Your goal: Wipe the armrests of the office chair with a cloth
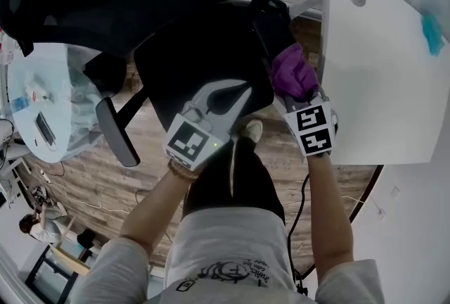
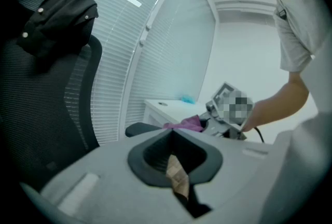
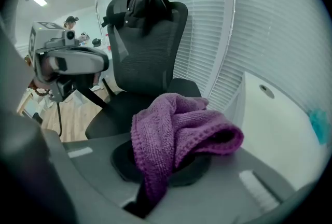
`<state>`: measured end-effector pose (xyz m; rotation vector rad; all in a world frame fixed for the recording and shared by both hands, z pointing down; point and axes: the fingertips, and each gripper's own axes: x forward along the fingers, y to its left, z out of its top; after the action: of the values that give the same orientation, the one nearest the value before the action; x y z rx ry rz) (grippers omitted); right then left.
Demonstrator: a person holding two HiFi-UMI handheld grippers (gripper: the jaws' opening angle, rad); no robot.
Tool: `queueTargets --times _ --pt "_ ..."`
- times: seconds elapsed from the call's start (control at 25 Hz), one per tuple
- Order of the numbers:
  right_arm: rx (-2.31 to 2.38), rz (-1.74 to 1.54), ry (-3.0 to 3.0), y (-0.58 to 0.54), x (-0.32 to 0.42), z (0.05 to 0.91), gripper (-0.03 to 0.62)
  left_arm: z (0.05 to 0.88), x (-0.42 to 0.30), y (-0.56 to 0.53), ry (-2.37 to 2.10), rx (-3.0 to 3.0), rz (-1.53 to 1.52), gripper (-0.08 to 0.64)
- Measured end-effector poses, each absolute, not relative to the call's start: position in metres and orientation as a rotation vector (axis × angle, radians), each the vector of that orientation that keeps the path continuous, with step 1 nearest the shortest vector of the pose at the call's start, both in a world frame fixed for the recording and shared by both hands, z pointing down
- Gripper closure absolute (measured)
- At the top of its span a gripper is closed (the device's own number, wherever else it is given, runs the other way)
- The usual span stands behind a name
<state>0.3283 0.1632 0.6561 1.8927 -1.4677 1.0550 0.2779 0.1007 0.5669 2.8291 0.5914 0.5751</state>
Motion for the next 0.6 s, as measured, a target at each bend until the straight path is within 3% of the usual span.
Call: queueTargets --times 0.6 --pt "1.874 1.157 -1.482 0.200 0.308 0.654 0.561 0.566 0.283 0.102 0.591 2.818 0.561 0.558"
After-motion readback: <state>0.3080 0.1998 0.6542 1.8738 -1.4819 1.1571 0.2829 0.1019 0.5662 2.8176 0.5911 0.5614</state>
